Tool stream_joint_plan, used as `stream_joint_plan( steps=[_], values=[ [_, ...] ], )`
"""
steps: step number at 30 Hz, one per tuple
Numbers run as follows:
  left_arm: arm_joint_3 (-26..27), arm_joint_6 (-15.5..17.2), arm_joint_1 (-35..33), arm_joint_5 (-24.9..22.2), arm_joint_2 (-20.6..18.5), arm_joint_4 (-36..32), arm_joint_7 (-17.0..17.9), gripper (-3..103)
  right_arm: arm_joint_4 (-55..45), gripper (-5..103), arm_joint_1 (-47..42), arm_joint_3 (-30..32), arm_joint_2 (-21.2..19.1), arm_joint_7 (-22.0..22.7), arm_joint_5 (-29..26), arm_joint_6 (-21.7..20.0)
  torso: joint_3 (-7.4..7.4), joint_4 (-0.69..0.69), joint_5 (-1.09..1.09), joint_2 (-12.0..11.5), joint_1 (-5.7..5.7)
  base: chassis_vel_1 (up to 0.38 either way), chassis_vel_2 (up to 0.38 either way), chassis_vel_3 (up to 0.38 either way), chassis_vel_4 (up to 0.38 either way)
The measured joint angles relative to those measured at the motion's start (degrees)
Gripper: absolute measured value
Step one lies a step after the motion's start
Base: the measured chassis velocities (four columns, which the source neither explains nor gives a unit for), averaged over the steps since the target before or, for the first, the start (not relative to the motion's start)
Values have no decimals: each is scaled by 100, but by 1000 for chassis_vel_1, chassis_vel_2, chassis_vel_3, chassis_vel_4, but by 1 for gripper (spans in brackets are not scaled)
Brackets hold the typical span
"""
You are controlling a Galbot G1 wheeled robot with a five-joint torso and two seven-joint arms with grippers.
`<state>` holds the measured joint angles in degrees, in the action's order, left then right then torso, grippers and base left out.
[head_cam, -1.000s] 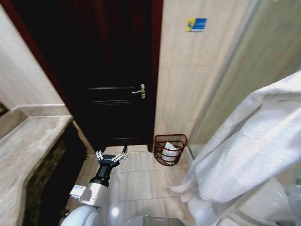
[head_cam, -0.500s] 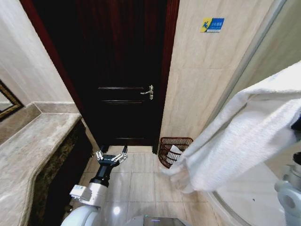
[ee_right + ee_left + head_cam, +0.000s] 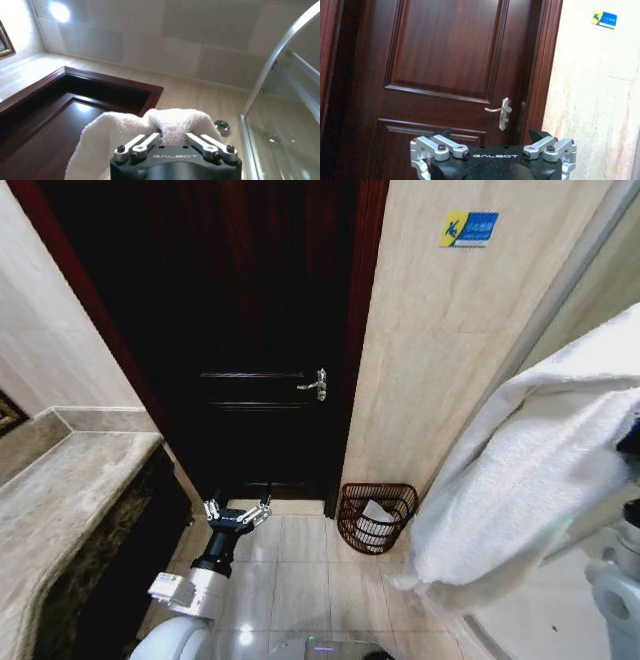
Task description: Discard the used towel into the hamper.
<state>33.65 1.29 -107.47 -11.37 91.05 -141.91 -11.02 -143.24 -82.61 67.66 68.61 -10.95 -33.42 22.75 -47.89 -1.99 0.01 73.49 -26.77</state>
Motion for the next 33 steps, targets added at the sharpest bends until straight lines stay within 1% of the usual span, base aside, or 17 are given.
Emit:
stream_joint_plan(
  steps=[8, 9, 12, 14, 15, 16, 17, 18, 20, 22, 25, 26, 29, 30, 33],
  values=[
    [0, 0, 0, 0, 0, 0, 0, 100, 1, 8, 205, -77, -126, -57, -104, 9, 0, 0, -2, 0, 2, -154, 149, 163, -145],
    [0, 0, -1, 0, 0, 0, 0, 100, 29, 8, 268, -107, -177, -78, -160, 34, 0, -1, 0, 0, 2, -198, 201, 204, -187],
    [0, 0, 0, 0, 0, 0, 0, 100, 166, 8, 452, -153, -321, -133, -254, 22, 0, 0, -3, 0, -1, -205, 221, 230, -214],
    [-1, 0, 1, 0, 0, 0, 0, 100, 395, 8, 733, -220, -529, -218, -354, 23, -3, -4, 3, -3, -8, -177, 179, 138, -161],
    [-1, 0, 1, 0, 0, 0, 0, 100, 395, 8, 733, -220, -529, -218, -354, 23, -3, -4, 3, -3, -8, -177, 179, 112, -161],
    [-1, 0, 2, 0, -2, 0, 0, 100, 542, 8, 877, -246, -629, -288, -416, 23, -4, 1, -1, -4, -10, -99, 131, 112, -65],
    [0, 0, 2, 0, -1, 0, 0, 100, 672, 8, 1003, -274, -710, -343, -498, 23, -3, -2, -6, -4, -8, -23, 114, -44, -65],
    [0, 0, 1, 0, 1, 0, 0, 100, 782, 8, 1096, -307, -756, -368, -562, 23, -1, -8, -2, -3, -5, -23, 114, 76, 9],
    [0, 0, 0, 0, 1, 0, 0, 100, 861, 8, 1150, -333, -775, -384, -602, 19, -1, -8, 0, -3, -4, -23, 82, 76, 9],
    [0, 0, 0, 0, 0, 0, 0, 100, 1169, 8, 1328, -459, -779, -468, -676, 20, 0, 0, -1, -1, 2, 7, -5, 6, 39],
    [0, 0, -1, 0, 0, 0, 0, 100, 1394, 8, 1431, -568, -739, -523, -685, 54, 2, 2, -1, 2, 6, 16, -68, -28, 24],
    [0, 0, -1, 0, 0, 0, 0, 100, 1612, 8, 1507, -666, -692, -568, -699, 104, 2, 1, 0, 1, 6, 28, -95, -80, 41],
    [0, 0, -1, 0, 0, 0, 0, 100, 1819, 8, 1530, -688, -649, -627, -730, 189, 2, 2, 1, 2, 6, 34, -50, -59, 27],
    [0, 0, -1, 0, 0, 0, 0, 100, 2040, 8, 1631, -749, -633, -690, -741, 281, 2, 2, 0, 2, 5, 0, 0, 0, 0],
    [0, 0, -1, 0, -1, 0, 0, 100, 2330, 8, 1844, -891, -633, -766, -740, 367, 0, 0, 0, 0, 1, 0, 0, 0, 0]
  ],
)
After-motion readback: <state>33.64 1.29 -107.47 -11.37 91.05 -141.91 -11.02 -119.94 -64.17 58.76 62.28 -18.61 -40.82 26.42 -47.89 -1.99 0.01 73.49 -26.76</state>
